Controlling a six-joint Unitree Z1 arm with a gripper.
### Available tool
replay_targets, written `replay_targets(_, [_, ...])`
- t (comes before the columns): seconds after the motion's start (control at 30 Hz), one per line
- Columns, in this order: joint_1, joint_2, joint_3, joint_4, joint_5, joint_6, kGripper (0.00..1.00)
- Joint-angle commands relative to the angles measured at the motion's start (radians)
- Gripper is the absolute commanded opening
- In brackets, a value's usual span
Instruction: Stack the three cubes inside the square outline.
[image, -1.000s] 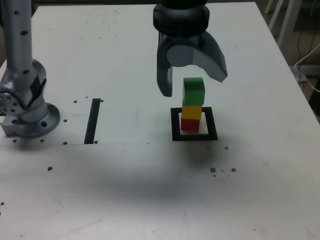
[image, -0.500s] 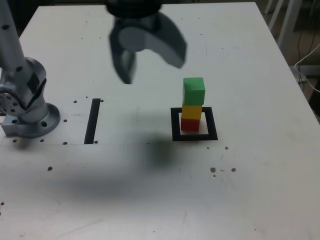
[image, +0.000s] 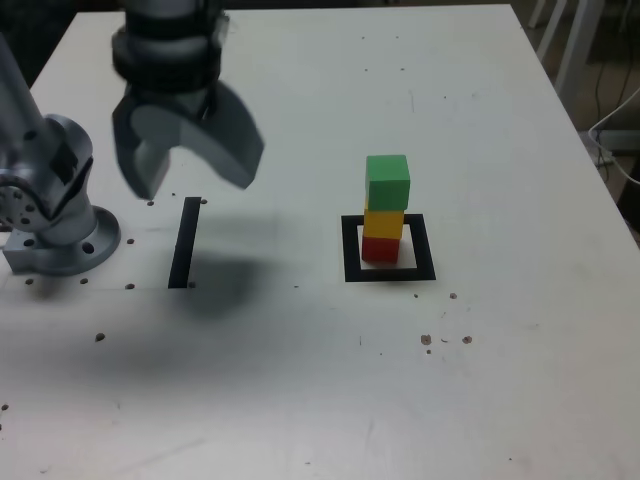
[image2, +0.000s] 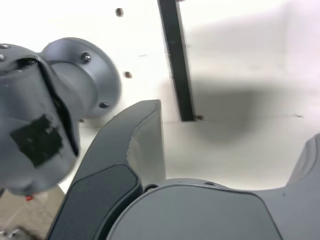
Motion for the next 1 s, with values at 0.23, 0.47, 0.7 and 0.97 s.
replay_targets(0.23, [-0.005, -0.004, 0.046, -0.073, 0.038, -0.023, 0.99])
replay_targets(0.47, [-0.006, -0.017, 0.053, -0.109, 0.118, -0.023, 0.99])
replay_targets(0.7, [-0.006, -0.03, 0.076, -0.118, 0.15, -0.023, 0.99])
replay_targets(0.97, [-0.006, -0.038, 0.073, -0.124, 0.155, -0.023, 0.99])
